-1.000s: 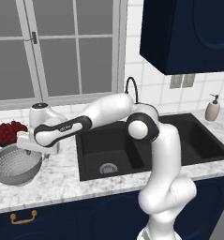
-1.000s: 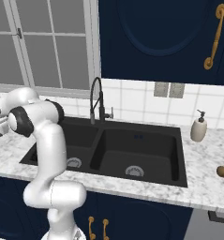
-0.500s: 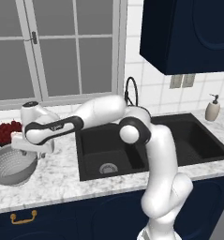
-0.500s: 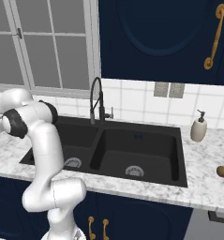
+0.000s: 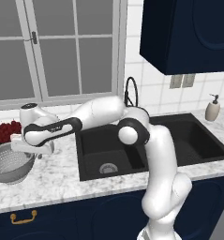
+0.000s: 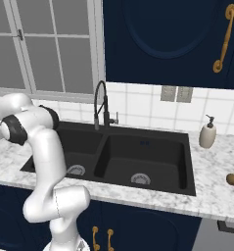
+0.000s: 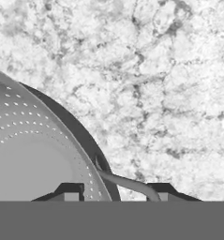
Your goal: Put the colander in the sink, put the kiwi in the colander, and turn on the sink faucet and pour water over the colander.
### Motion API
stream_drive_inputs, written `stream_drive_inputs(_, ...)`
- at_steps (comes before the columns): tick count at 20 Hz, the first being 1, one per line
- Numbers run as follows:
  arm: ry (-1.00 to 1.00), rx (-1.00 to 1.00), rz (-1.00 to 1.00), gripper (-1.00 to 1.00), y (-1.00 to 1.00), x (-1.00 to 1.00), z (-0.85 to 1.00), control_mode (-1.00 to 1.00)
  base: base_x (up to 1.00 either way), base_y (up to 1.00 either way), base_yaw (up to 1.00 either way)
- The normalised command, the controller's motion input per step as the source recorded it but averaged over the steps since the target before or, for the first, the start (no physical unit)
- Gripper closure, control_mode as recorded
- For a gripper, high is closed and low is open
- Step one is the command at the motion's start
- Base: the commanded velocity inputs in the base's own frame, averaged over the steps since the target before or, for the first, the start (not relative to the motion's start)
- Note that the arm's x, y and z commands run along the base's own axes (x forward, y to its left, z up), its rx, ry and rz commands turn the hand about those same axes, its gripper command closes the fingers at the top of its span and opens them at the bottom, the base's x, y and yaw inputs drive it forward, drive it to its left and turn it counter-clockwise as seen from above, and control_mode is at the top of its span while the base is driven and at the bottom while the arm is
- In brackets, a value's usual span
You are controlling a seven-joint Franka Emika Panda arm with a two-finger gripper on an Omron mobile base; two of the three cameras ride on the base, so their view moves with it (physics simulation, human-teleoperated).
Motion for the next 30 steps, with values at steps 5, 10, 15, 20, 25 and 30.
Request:
stream_drive_inputs(5,0.0,0.04,-0.09,1.0,-0.78,-0.45,0.05,-1.0,0.0,0.0,0.0)
stream_drive_inputs(10,0.0,0.07,-0.16,1.0,-1.0,-0.5,0.16,-1.0,0.0,0.0,0.0)
stream_drive_inputs(15,0.0,0.03,-0.3,1.0,-0.94,-0.15,0.09,-1.0,0.0,0.0,0.0)
stream_drive_inputs(20,0.0,0.0,-0.27,1.0,-0.73,-0.07,0.0,-1.0,0.0,0.0,0.0)
stream_drive_inputs(25,0.0,0.0,-0.18,1.0,-0.29,0.08,0.0,-1.0,0.0,0.0,0.0)
stream_drive_inputs(30,0.01,0.01,-0.14,1.0,-0.39,0.03,0.0,-1.0,0.0,0.0,0.0)
